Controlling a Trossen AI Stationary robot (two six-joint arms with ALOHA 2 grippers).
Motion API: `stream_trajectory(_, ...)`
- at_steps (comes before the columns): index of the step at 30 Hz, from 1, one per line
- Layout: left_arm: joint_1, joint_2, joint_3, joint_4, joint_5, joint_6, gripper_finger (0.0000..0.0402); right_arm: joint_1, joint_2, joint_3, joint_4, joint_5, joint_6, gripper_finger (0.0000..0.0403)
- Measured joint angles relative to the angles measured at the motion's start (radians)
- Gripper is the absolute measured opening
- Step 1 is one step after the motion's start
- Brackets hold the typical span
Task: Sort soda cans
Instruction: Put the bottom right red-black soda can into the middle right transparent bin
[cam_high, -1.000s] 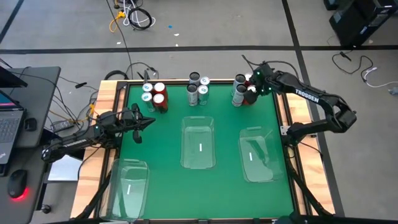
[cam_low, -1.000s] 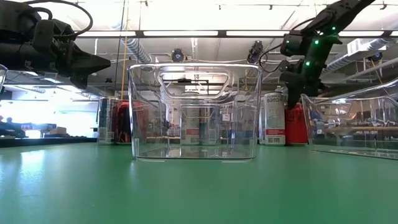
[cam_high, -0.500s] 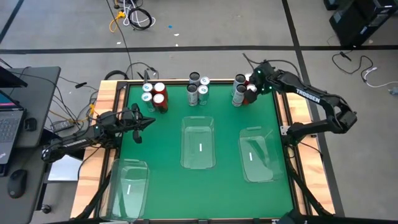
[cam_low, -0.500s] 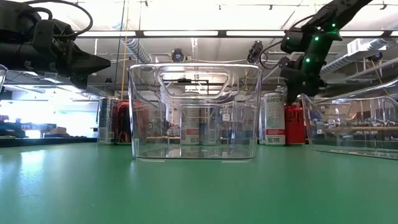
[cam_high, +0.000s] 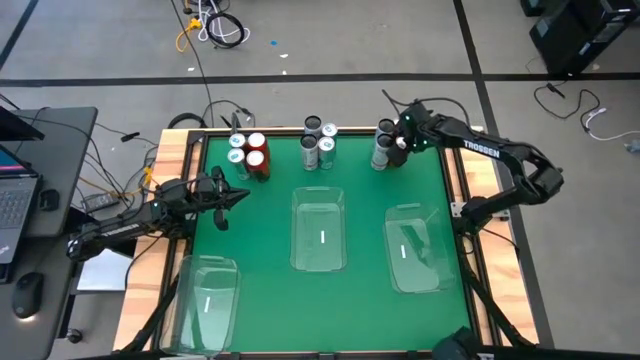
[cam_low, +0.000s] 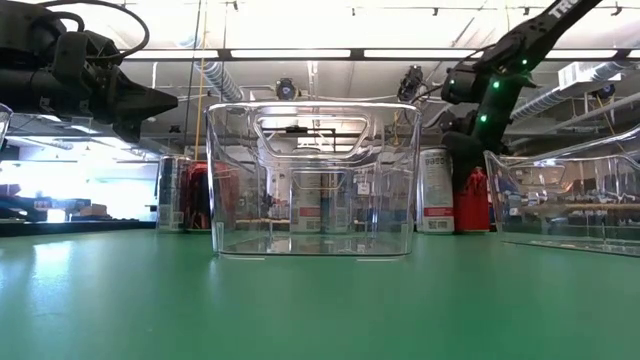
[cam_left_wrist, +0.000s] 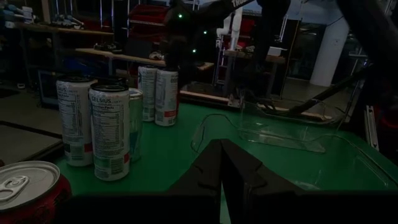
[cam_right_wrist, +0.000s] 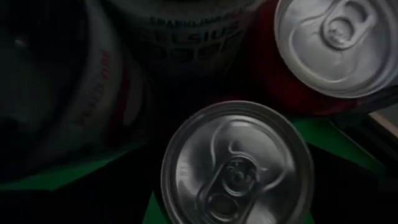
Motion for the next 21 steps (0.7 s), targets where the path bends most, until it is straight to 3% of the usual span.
stream_trajectory(5,0.0,0.0,0.0,0.0,0.0,0.0,0.0012,0.0,0.001,0.002,-0.007,0.0,0.001,0.029)
stream_trajectory(14,0.0,0.0,0.0,0.0,0.0,0.0,0.0012,0.021,-0.111,0.078,-0.234,0.021,0.036,0.029)
stream_trajectory(21,0.0,0.0,0.0,0.0,0.0,0.0,0.0012,0.146,-0.237,0.206,-0.466,0.07,0.16,0.029)
